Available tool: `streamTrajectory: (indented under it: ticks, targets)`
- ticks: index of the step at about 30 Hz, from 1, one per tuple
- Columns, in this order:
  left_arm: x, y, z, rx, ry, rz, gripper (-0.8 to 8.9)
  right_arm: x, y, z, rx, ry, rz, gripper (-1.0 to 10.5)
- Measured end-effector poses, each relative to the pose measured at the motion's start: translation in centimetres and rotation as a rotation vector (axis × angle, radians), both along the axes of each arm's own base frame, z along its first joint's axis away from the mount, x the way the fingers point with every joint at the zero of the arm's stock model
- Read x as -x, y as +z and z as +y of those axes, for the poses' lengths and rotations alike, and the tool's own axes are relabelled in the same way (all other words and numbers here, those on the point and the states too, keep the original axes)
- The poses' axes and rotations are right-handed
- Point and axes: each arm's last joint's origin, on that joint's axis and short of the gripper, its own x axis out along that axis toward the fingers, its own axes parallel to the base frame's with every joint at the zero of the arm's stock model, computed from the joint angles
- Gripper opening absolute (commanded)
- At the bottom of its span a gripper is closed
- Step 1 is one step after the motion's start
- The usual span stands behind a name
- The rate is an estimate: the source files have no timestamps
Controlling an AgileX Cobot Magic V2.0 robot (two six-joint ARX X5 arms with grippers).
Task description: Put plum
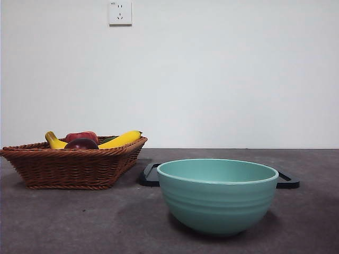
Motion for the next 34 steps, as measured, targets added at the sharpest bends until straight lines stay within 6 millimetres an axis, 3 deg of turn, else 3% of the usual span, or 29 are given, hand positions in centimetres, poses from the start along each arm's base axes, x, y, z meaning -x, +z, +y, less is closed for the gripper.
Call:
streamTrajectory:
  ticks: [6, 10, 15, 22, 26, 34]
  targets:
    - [0.1, 0.1, 0.0, 0.123, 0.017, 0.004, 0.15, 0.0, 0.2, 0.1, -0.09, 0.037, 0.001, 0.1]
    - [0.3, 1.1, -0.1, 0.171, 0.006, 0.0, 0.15, 0.4, 2.0, 0.2, -0.117, 0.037, -0.043, 0.1]
    - [1.1, 3.9, -0.2, 0.193, -0.03, -0.036, 0.15, 1.3, 5.4, 0.2, -0.136, 0.04, -0.118, 0.1]
    - [2.2, 8.1, -0.3, 0.201, -0.057, -0.012, 0.15, 2.6, 9.3, 0.4, -0.146, 0.09, -0.081, 0.1]
    - [2.4, 10.7, -0.6, 0.194, -0.154, 0.034, 0.15, 2.9, 11.7, 0.7, -0.159, 0.168, -0.006, 0.1]
    - [1.4, 13.7, -1.2, 0.161, -0.389, 0.211, 0.15, 2.2, 15.8, 1.2, -0.147, 0.349, 0.181, 0.1]
